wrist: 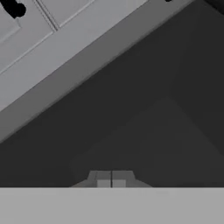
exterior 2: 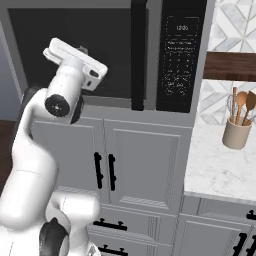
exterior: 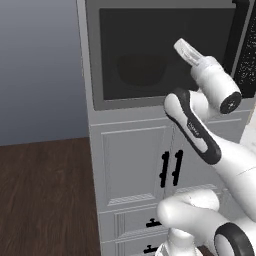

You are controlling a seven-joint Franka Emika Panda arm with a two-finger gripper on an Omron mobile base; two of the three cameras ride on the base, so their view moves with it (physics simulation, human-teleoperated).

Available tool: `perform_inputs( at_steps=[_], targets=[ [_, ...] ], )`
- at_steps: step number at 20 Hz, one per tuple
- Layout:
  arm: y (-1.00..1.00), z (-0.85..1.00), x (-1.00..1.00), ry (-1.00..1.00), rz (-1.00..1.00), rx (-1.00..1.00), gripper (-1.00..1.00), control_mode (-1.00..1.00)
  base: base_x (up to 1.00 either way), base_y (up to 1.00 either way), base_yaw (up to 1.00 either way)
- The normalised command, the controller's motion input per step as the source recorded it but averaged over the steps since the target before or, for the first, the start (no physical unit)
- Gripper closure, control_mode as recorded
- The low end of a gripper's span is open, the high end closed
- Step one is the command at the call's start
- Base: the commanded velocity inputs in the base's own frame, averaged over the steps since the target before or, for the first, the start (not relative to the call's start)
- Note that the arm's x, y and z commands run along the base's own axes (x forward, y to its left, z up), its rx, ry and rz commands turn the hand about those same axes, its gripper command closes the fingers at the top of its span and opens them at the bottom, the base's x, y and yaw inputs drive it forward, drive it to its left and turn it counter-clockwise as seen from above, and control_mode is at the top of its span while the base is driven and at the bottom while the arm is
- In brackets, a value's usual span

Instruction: Open the microwave, place the bowl with waffle inside the microwave, then close the microwave door and turn it on.

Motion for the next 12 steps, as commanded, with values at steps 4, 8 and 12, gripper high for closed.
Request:
perform_inputs(
  at_steps=[4, 8, 12],
  targets=[
    [-0.56, 0.77, -1.00, 0.57, 0.00, 0.00, 1.00, -1.00, 0.00, 0.00, 0.00],
    [-0.50, 0.28, -0.61, 0.73, 0.00, 0.00, 1.00, -1.00, 0.00, 0.00, 0.00],
    [-0.62, -0.06, 0.00, 0.47, 0.00, 0.14, 1.00, -1.00, 0.00, 0.00, 0.00]
  ],
)
